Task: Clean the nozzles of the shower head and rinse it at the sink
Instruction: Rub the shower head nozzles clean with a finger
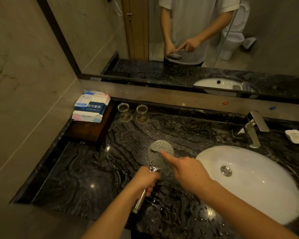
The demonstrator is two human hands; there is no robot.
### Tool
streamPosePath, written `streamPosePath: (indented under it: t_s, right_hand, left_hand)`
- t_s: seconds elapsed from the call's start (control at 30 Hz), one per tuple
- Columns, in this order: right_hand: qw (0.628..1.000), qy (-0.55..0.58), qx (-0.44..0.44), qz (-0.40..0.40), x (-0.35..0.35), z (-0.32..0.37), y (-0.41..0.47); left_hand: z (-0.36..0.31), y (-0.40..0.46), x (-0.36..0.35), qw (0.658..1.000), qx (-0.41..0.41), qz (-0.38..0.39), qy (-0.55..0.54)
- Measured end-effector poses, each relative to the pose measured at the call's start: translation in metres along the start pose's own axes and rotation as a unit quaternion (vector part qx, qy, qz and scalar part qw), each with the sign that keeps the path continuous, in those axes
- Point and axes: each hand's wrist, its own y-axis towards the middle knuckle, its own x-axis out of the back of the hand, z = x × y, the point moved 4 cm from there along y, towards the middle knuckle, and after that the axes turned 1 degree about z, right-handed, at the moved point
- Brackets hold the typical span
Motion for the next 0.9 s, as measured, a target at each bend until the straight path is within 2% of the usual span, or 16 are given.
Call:
streamPosePath:
  t_s: [0.23,0.5,0.73,0.9]
  right_hand:
    - [0.999,0.001,-0.037,-0.033,0.018,-0.009,0.009]
    - [0.998,0.010,0.018,0.053,-0.015,0.027,-0.010]
    - [0.999,-0.005,-0.033,-0.027,0.011,-0.001,0.001]
    - [0.999,0.005,-0.034,-0.014,0.003,0.003,-0.002]
  left_hand:
    - [-0.005,0.000,0.004,1.000,-0.006,-0.007,0.010]
    - [0.000,0.002,-0.002,1.000,-0.002,0.003,0.016]
    - [0.000,0.000,-0.004,1.000,-0.002,0.015,0.019]
    - [0.003,-0.001,-0.002,1.000,0.006,0.006,0.021]
